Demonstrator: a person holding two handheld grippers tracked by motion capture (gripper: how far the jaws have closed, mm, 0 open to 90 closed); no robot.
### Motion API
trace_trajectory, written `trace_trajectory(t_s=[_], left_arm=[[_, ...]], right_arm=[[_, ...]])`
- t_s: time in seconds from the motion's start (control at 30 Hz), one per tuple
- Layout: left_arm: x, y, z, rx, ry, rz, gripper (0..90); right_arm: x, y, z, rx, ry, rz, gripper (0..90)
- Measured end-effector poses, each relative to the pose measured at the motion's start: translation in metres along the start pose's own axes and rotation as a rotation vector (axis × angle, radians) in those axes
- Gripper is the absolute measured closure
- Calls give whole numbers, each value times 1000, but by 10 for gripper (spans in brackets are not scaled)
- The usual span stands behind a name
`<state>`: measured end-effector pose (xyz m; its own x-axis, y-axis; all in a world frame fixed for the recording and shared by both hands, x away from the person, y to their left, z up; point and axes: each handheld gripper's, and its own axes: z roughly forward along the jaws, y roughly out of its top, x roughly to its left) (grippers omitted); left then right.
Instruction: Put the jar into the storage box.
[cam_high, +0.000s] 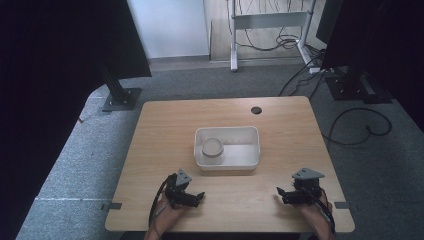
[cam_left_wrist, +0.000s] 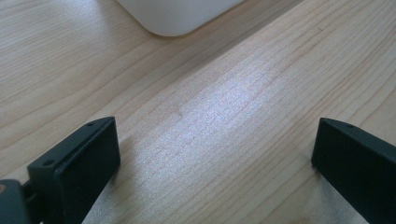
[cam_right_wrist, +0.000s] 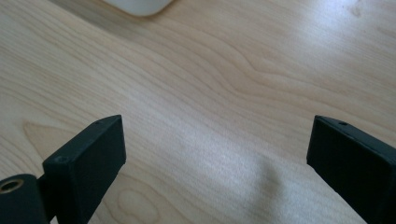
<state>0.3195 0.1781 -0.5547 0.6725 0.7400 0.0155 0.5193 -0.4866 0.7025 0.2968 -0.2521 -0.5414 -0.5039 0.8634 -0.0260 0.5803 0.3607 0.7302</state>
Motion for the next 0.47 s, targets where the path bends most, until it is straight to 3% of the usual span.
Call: trace_trajectory(t_s=[0.47], left_arm=[[0,0,0,1,0,0,8]], right_arm=[[4,-12,4,56,-9,-12,38]])
